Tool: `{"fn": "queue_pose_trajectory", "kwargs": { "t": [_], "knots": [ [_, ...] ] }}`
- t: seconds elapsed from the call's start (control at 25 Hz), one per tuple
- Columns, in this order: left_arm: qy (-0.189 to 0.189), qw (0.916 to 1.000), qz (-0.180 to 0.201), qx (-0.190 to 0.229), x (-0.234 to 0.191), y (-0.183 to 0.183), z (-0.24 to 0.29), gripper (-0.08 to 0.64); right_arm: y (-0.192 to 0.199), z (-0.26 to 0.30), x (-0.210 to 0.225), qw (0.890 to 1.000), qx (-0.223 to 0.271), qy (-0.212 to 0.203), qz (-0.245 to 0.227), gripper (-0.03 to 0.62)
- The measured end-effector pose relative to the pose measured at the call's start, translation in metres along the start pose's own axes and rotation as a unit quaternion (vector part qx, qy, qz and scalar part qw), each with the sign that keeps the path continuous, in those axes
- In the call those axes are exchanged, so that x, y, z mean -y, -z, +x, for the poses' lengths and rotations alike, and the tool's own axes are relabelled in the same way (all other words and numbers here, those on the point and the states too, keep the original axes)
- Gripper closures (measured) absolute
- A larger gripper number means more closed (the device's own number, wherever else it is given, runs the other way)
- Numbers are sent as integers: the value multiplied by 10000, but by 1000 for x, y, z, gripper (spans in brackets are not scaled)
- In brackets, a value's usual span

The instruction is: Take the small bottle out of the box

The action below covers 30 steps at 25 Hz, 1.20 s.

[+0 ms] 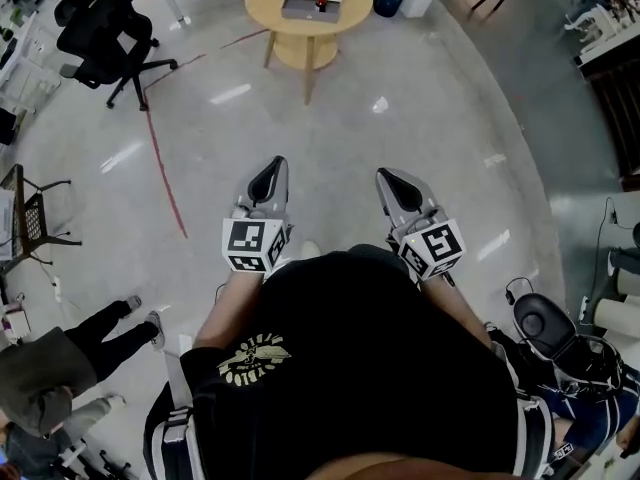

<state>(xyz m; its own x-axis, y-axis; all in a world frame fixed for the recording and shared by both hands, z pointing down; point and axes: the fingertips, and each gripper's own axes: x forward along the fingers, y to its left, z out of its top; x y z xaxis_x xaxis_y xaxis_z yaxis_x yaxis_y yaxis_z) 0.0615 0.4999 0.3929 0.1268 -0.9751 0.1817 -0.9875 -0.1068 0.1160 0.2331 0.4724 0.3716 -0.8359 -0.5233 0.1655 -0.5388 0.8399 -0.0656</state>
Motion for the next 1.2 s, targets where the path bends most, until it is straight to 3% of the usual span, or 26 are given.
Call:
{"fn": "queue_pose_trajectory", "kwargs": {
  "t": [0.24,0.6,0.88,1.2],
  "knots": [
    [-106,9998,-156,-71,-28,11,-4,560,1,18,-20,9997,-134,-95,-182,591],
    [-22,9991,-233,-340,-27,25,27,560,23,34,0,9992,-359,-67,133,592],
    [191,9967,-151,-772,-22,32,77,560,33,53,48,9978,-439,121,477,591],
    [319,9973,-75,-661,-10,12,140,560,20,72,103,9976,-432,180,517,591]
  ]
}}
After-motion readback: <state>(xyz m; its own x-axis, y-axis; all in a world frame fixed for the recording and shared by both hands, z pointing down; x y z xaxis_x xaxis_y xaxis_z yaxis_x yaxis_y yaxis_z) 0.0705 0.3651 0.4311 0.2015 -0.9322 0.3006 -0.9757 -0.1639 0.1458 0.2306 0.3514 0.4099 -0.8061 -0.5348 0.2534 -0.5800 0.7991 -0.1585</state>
